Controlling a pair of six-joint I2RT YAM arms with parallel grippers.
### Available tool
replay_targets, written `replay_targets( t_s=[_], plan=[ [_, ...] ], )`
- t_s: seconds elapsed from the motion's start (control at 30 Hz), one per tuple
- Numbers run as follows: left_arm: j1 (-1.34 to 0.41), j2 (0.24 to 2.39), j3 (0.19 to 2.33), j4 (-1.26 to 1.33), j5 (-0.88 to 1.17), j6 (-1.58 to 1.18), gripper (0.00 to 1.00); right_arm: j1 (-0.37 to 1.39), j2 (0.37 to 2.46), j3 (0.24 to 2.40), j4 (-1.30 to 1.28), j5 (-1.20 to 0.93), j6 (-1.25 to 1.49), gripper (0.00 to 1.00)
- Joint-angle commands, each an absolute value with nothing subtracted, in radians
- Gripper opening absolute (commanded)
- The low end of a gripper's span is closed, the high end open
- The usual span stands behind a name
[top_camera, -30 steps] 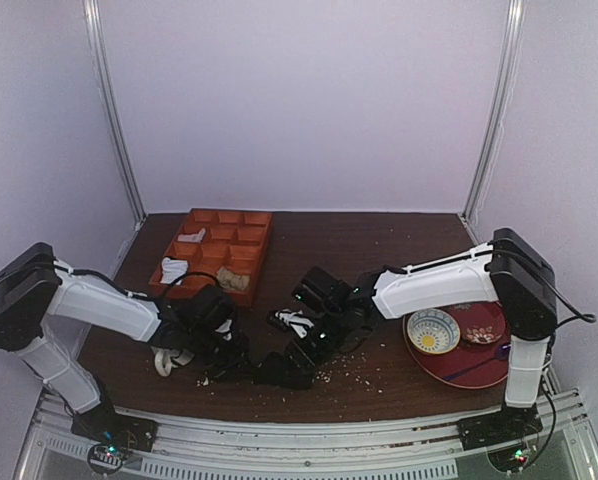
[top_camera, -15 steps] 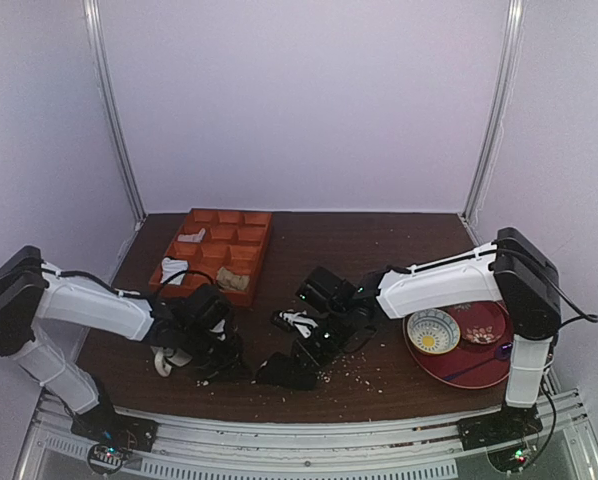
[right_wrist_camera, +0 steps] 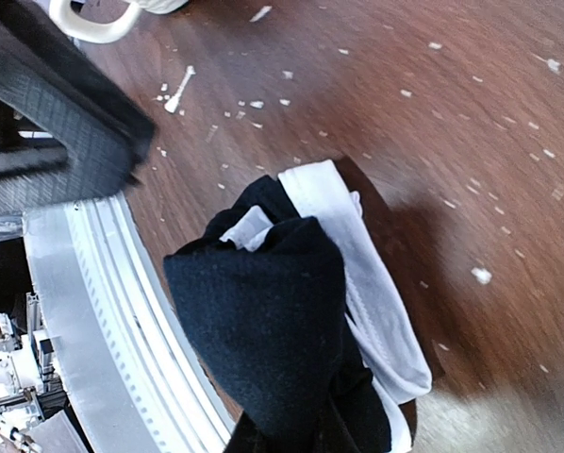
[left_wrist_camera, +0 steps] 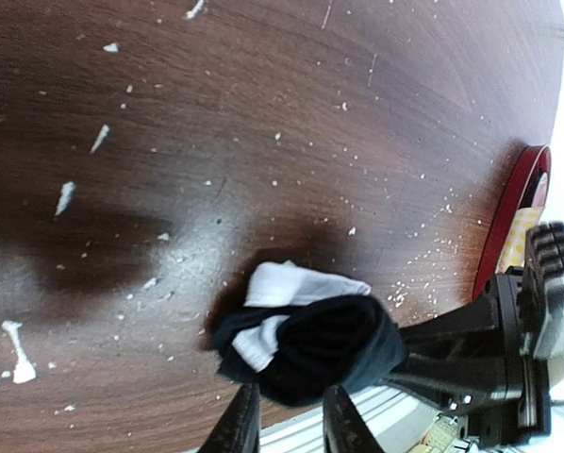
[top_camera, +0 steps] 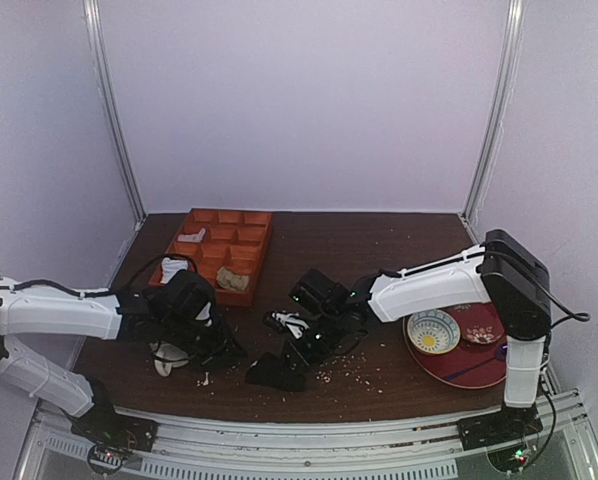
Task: Roll the underwear
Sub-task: Adjust the underwear at the center of the board.
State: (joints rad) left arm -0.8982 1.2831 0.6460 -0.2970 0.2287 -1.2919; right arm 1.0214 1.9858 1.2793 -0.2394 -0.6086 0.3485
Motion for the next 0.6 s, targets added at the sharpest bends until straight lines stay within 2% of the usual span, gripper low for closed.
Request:
replay_targets(
  t_s=[0.0,0.33,0.57],
  plan=[
    [-0.907,1.333,0.644,-0.193,0.274,-1.302,0.32,1.043,2.06,1.302,-0.283,-0.602,0.356,0.0],
    [-0.908,1.34,0.597,-0.188,0.256,-1.307,0.27,1.083,2.169,1.418,-0.298,-0.705,0.353,0.0],
    [-0.908,1.313,0.593,-0.226,0.227,-1.298,0.25,1.095,2.218,1.442,-0.326,-0.699,0.344,0.0]
  ],
)
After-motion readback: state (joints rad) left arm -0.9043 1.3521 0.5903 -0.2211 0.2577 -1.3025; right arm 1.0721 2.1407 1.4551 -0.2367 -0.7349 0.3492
